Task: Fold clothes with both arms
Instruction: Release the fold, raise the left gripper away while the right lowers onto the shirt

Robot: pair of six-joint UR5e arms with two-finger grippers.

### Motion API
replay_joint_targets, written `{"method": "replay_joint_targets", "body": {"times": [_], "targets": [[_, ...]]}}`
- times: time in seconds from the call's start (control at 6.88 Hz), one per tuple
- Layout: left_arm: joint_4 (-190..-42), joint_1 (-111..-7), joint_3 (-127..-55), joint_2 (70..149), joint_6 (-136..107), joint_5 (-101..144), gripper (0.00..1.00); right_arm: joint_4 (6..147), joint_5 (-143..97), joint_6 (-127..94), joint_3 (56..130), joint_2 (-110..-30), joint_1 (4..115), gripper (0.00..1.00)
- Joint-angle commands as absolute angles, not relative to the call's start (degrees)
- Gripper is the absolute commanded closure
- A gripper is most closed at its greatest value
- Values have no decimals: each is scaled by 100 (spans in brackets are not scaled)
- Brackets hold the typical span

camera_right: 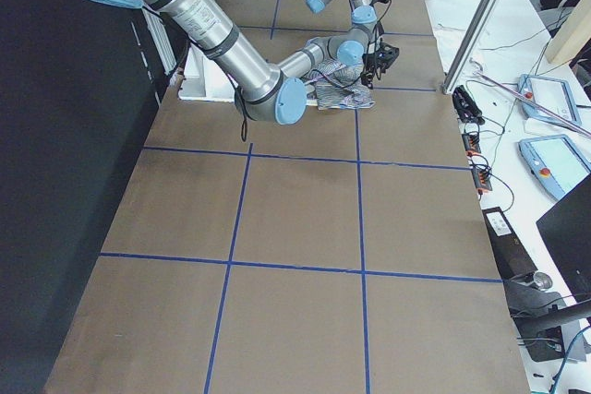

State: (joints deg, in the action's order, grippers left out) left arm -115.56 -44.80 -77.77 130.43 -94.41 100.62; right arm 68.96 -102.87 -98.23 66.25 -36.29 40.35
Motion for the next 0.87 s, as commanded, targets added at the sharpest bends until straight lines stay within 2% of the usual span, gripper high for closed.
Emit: {"method": "replay_joint_targets", "body": {"times": [0.0, 0.29, 0.44, 0.73], "targets": [[-11487, -4622, -8199, 12930, -9308, 10345, 0, 7615, -10556, -9554, 8094, -4355, 3564, 0], [-11496, -4632, -8218, 12867, -9308, 10345, 0, 8732, -10049, -9282, 9022, -4595, 2755, 1], [-11496, -4632, -8226, 12858, -9308, 10345, 0, 8745, -9976, -8890, 9453, -4945, 2577, 7], [-11496, -4632, -8253, 12858, -9308, 10353, 0, 8684, -10002, -7147, 9589, -5080, 2566, 22]]}}
